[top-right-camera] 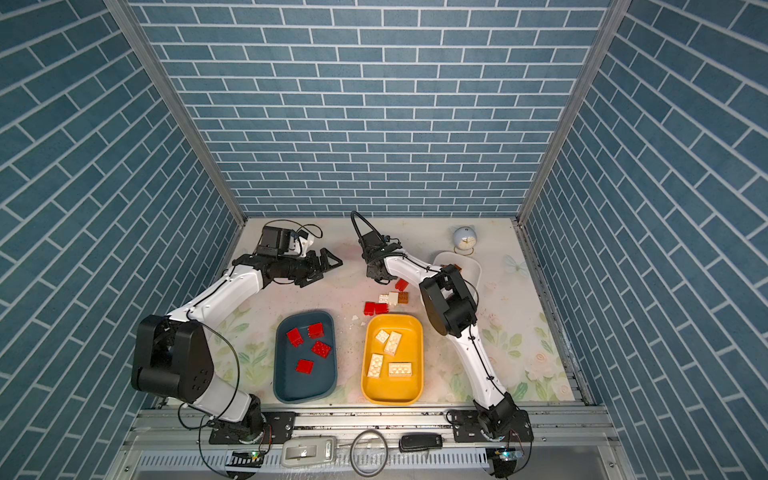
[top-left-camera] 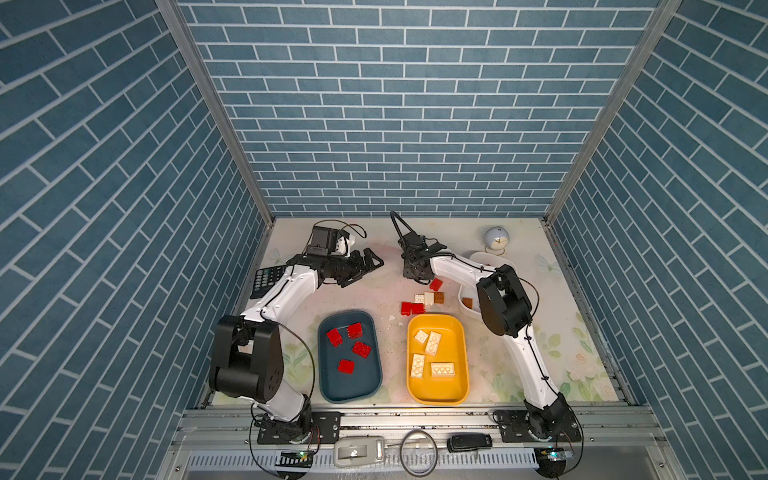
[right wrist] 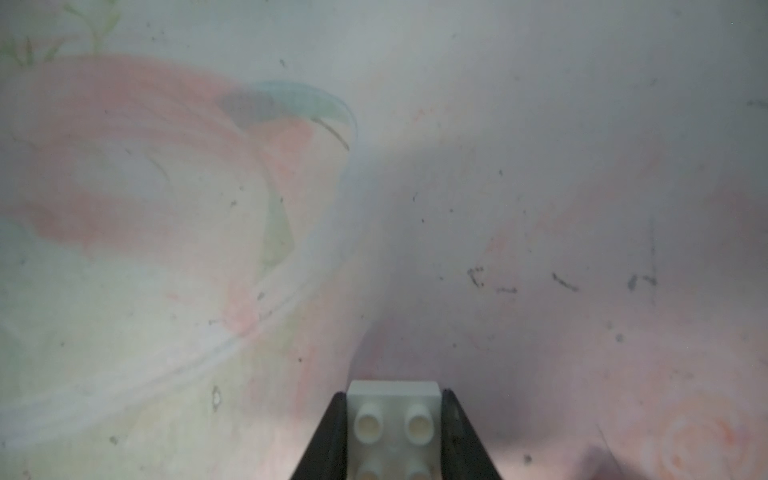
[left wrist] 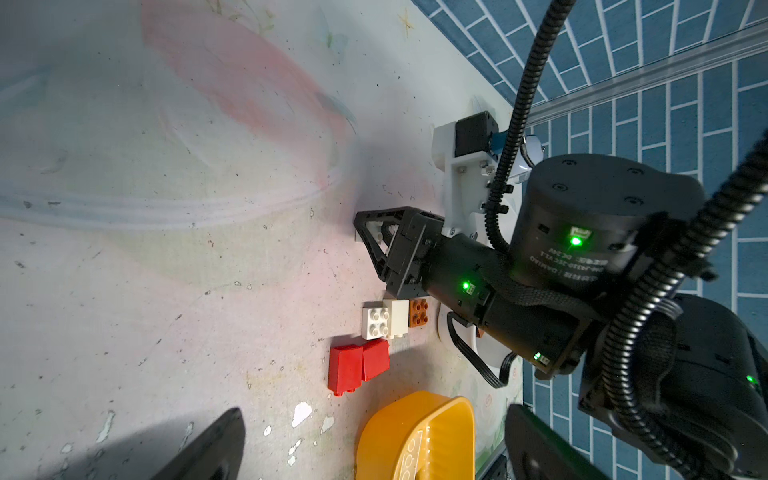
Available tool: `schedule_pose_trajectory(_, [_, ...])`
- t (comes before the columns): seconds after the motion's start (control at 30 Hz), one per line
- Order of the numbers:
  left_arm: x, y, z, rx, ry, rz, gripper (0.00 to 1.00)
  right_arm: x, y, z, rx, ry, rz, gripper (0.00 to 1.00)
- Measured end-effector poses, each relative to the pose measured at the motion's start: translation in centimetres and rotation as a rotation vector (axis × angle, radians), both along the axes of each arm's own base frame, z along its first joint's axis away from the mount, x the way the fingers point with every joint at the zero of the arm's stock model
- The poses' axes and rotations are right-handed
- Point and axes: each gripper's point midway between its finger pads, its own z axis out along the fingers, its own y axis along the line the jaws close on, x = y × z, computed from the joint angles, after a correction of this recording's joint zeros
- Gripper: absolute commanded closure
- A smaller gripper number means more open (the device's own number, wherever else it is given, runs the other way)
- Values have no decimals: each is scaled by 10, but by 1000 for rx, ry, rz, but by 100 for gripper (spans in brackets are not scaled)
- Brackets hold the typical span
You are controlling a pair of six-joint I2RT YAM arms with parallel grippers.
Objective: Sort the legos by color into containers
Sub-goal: 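Carry the white brick over the yellow tray and open the right gripper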
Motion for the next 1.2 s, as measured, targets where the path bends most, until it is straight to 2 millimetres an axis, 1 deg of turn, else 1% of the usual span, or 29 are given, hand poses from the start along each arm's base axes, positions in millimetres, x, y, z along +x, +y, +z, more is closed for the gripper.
schedule_pose_trajectory(0.07, [0,0,1,-1,-2,0,1,-7,-3,7,3,5,21,81])
schedule_pose_trajectory(0.13, [1,0,1,-2,-2,1,1,-14,-7,23,13,0,44,81])
schedule_pose_trajectory(0.23, [1,0,1,-4,-1,3,1,-27,-13,63,62,-33,77,81])
schedule_pose_trajectory(0.3, [1,0,2,-7,-3,5,1,-41,-19,95,105,-59,101,81])
schedule_pose_trajectory(0.37, [2,0,3,-12,-3,7,1,-56,-27,118,139,-79,129,81])
schedule_pose_trajectory(0.4, [2,-1,3,-14,-2,9,1,-66,-31,127,152,-82,143,81])
schedule_pose_trajectory(0.47, [3,-1,4,-21,-5,11,1,-84,-41,134,165,-73,168,81])
schedule_pose_trajectory(0.57, [5,-2,7,-34,-10,14,1,-115,-57,129,158,-24,221,81])
schedule_pose_trajectory(0.73, [7,-3,9,-48,-13,20,1,-170,-80,104,136,106,334,81])
schedule_pose_trajectory(0.9, [6,-3,9,-55,-6,30,1,-213,-101,88,136,199,390,80])
schedule_pose_trajectory(0.97, [6,-3,6,-58,-2,34,1,-225,-106,82,137,224,401,75])
schedule_pose_trajectory(1.03, [5,-3,4,-61,7,39,1,-233,-110,76,133,246,409,66])
schedule_pose_trajectory(1.07, [5,-3,3,-62,11,41,1,-235,-112,73,130,253,411,61])
schedule_pose_trajectory(1.13, [4,-3,2,-63,14,44,1,-238,-113,69,124,265,415,49])
schedule_pose_trajectory(1.2, [5,-3,2,-65,14,46,1,-237,-113,70,126,261,417,46])
